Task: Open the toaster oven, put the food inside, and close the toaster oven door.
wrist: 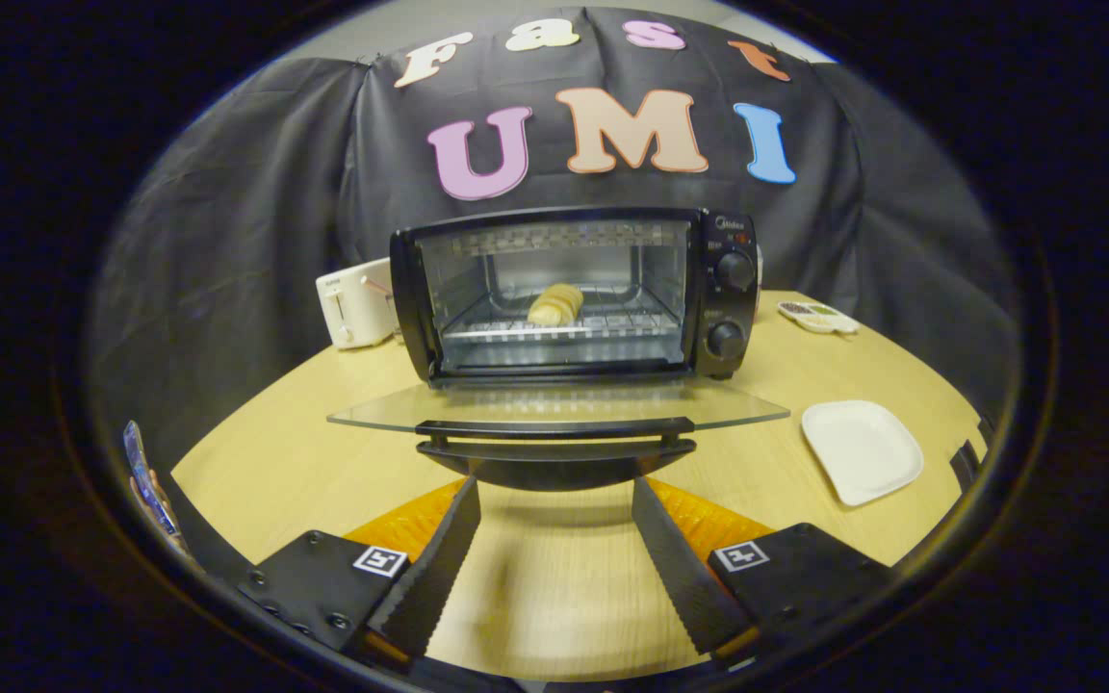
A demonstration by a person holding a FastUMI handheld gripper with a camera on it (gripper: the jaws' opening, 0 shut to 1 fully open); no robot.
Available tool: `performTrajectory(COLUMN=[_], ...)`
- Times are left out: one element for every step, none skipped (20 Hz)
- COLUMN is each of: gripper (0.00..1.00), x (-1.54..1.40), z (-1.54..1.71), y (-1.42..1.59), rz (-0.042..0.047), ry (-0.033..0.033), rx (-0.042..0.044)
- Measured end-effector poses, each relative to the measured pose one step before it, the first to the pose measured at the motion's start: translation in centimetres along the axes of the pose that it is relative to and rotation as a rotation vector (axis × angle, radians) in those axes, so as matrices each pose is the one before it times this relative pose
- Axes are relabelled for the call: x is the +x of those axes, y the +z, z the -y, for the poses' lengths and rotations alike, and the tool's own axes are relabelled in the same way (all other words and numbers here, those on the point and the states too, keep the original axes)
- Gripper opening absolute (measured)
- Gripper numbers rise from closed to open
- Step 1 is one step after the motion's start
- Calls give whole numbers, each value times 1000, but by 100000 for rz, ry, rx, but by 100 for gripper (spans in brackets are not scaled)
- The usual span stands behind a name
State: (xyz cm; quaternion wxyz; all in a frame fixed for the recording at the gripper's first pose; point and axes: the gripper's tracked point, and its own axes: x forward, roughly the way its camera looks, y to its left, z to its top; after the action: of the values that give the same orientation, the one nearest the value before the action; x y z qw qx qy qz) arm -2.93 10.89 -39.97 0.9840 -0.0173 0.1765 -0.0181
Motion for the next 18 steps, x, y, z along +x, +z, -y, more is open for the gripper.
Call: performTrajectory(gripper=[100, 100, 100, 100, 100, 100, 100, 100, 100, 100, 100, 100, 100, 100, 100, 100, 100, 100], x=[525, 690, 674, 725, 699, 769, 792, 758, 816, 709, 729, 610, 504, 457, 420, 351, 255, 298], z=[348, 131, -307, -508, -293, -153, -152, -119, -95, -105, -84, -96, -49, -79, -129, -94, -129, 63], y=[1036, 868, 917, 943, 1024, 1007, 869, 626, 655, 514, 469, 582, 532, 358, 461, 490, 590, 619], rz=[2286, 1721, 1354, 1367, 1579, 1412, 1049, 698, 433, 43, -198, 176, 113, -89, -103, 105, 532, 790], ry=[-2090, -984, 483, 931, 399, -48, -277, -381, -535, -350, -77, -229, -192, -72, 265, 475, 206, -75], rx=[-448, 140, 1323, 1443, 925, 533, 402, 197, 95, 130, 282, 588, 511, 601, 992, 983, 672, 508])
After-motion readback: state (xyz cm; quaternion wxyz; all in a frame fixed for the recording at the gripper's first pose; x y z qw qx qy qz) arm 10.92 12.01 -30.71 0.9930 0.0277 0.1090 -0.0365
